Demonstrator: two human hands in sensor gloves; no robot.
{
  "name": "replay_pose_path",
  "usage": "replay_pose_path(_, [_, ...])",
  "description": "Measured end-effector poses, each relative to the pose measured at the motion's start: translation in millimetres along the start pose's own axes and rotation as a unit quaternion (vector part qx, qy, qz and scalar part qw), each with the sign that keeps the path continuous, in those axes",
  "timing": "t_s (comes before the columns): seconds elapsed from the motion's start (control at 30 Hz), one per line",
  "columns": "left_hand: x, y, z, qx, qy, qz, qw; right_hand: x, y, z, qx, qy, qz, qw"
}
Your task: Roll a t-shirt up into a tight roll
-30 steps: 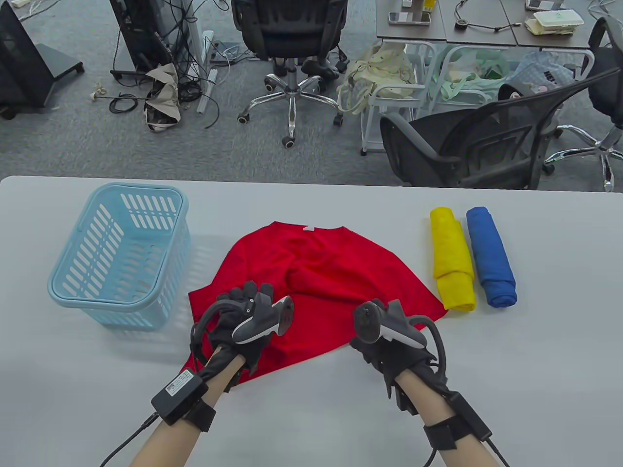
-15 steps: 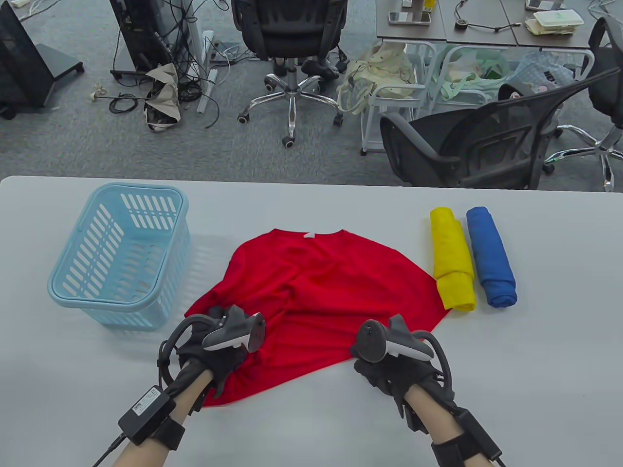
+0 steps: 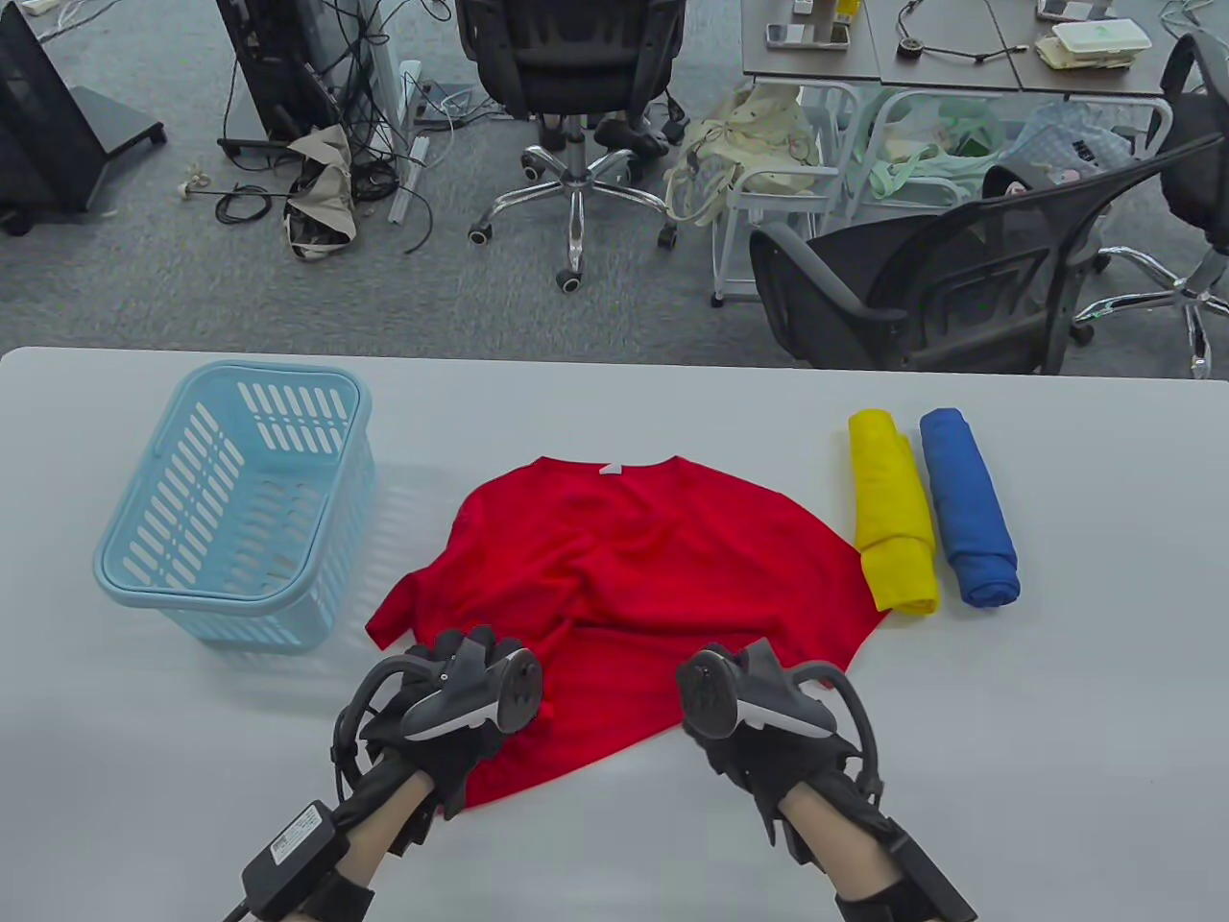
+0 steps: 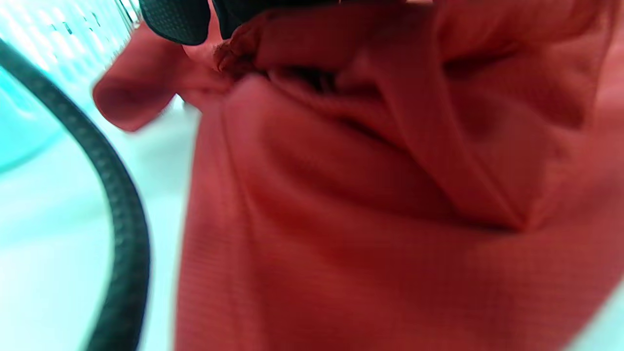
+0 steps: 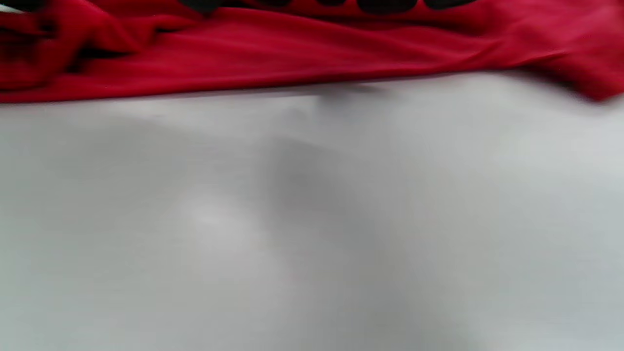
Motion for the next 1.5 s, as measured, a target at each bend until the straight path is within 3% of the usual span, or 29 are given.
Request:
replay_pose_path(0.07, [4.7, -2.2, 7.0, 0.016, -0.011, -0.007, 1.0, 12.9, 21.4, -17.9, 0.012, 0.045, 0.035, 0.998])
replay_pose_path(0.13, [2.4, -7.7, 6.2, 0.025, -0.005, -0.018, 1.0, 25.0, 17.4, -30.9, -0.058, 0.071, -0.012, 0.996])
replay_pose_path(0.3, [1.5, -38.9, 8.7, 0.074, -0.003, -0.066, 0.995, 17.9, -15.6, -11.5, -0.041, 0.031, -0.066, 0.997])
replay_pose_path(0.43, [10.0, -66.3, 23.8, 0.012, -0.034, -0.085, 0.996, 5.0, -50.8, -3.0, -0.003, 0.016, -0.102, 0.995])
replay_pose_path(0.53, [12.5, -81.0, 23.1, 0.05, -0.022, -0.122, 0.991, -3.8, -73.8, 1.6, 0.0, 0.002, -0.149, 0.989])
replay_pose_path(0.73, [1.2, -69.3, 1.2, 0.101, 0.03, -0.132, 0.986, -15.3, -118.0, 5.0, -0.028, -0.015, -0.289, 0.957])
replay_pose_path(0.83, [-9.3, -51.5, -18.2, 0.078, 0.076, -0.111, 0.988, -16.2, -103.0, 5.3, -0.042, -0.02, -0.258, 0.965])
replay_pose_path(0.93, [-18.9, -19.7, -25.7, -0.047, 0.093, -0.044, 0.994, -15.0, -67.2, 8.3, -0.015, -0.026, -0.158, 0.987])
replay_pose_path(1.0, [-14.2, 11.3, -8.9, -0.103, 0.018, 0.035, 0.994, -6.2, -44.2, -3.0, -0.004, -0.001, -0.1, 0.995])
replay_pose_path(1.03, [-11.2, 17.7, -1.1, -0.097, -0.015, 0.044, 0.994, -2.4, -40.0, -8.6, -0.008, 0.012, -0.094, 0.995])
replay_pose_path(1.1, [-1.0, 20.7, 16.0, -0.003, -0.071, 0.032, 0.997, 9.9, -38.7, -24.8, -0.041, 0.051, -0.106, 0.992])
replay_pose_path(1.17, [10.4, 4.3, 19.5, 0.111, -0.057, 0.007, 0.992, 14.6, -52.4, -27.0, -0.077, 0.056, -0.142, 0.985])
replay_pose_path(1.23, [14.6, -21.2, 18.4, 0.057, -0.061, -0.037, 0.996, 10.6, -69.3, -20.9, -0.034, 0.047, -0.164, 0.985])
replay_pose_path(1.3, [17.4, -52.9, 17.6, 0.006, -0.036, -0.088, 0.995, 1.9, -92.3, -12.5, -0.042, 0.034, -0.198, 0.979])
replay_pose_path(1.37, [18.0, -72.3, 16.5, 0.024, -0.014, -0.128, 0.991, -5.2, -108.7, -7.9, -0.034, 0.026, -0.223, 0.974])
replay_pose_path(1.43, [16.2, -85.9, 9.7, 0.072, 0.036, -0.173, 0.982, -13.5, -127.2, -2.2, -0.025, 0.012, -0.262, 0.965])
replay_pose_path(1.5, [7.7, -83.0, -5.2, 0.185, 0.065, -0.215, 0.957, -20.0, -127.8, 4.8, -0.042, -0.013, -0.288, 0.957])
Point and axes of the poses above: the tracker on the back of each hand, its own y axis roughly to the thumb side, its own x axis roughly from the wrist to the fingertips, z = x × y, the point moved 5 cm from there along x, roughly from the wrist to the fingertips, and after that the axes turned 5 degrees about y, right-handed, at the moved point
